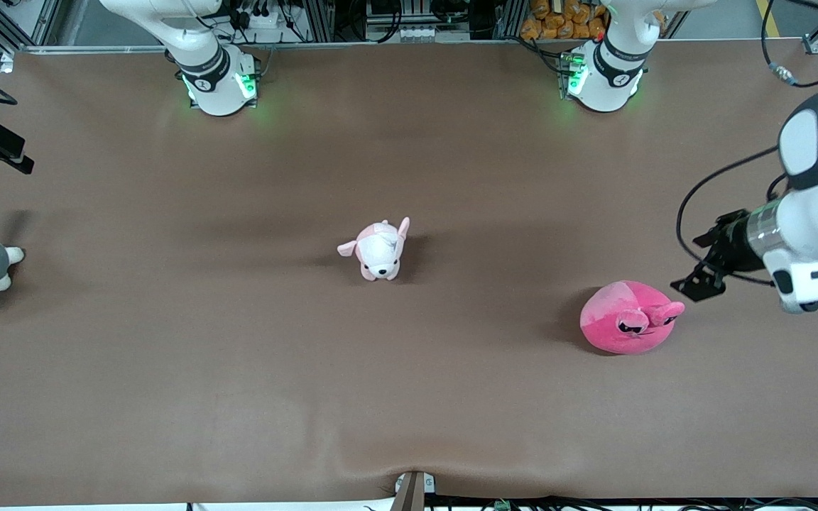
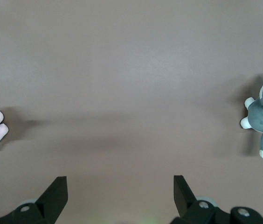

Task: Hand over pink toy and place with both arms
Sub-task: 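Lower the left gripper onto the pink plush and close on it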

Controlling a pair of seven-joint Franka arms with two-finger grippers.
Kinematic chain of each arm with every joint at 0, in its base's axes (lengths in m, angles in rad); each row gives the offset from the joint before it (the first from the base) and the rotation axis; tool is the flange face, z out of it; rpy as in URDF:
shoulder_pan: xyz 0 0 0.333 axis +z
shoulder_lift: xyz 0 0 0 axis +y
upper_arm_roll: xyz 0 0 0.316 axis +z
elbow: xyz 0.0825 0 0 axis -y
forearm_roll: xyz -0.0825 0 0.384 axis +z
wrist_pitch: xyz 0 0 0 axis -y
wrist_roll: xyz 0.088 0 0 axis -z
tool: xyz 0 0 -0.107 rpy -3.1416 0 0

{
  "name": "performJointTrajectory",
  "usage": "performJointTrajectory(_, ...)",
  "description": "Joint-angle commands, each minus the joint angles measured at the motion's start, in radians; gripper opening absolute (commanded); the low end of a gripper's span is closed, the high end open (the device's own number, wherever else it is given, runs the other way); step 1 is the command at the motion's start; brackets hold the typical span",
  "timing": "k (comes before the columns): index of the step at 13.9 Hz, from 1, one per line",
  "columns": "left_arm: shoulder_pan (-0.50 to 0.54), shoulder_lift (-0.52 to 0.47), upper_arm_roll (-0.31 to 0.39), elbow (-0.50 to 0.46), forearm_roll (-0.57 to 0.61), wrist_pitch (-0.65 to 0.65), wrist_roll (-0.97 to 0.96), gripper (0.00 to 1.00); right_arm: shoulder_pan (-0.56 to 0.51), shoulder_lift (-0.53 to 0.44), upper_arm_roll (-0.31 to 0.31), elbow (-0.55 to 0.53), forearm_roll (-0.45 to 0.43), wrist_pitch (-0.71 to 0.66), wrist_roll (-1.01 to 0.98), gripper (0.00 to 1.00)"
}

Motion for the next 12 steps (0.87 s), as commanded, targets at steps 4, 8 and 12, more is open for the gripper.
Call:
performJointTrajectory(4,0.004,0.121,0.002,0.02,-0.009,0.129,-0.408,1.0,-0.017,0.013,0.012,0.028,0.018,-0.013,-0.01,1.0)
performJointTrajectory(8,0.004,0.175,0.005,0.001,-0.003,0.18,-0.464,1.0,-0.017,0.013,0.012,0.028,0.018,-0.013,-0.01,1.0)
performJointTrajectory(12,0.031,0.204,0.007,-0.019,0.014,0.216,-0.461,1.0,-0.019,0.013,0.012,0.028,0.018,-0.011,-0.011,1.0)
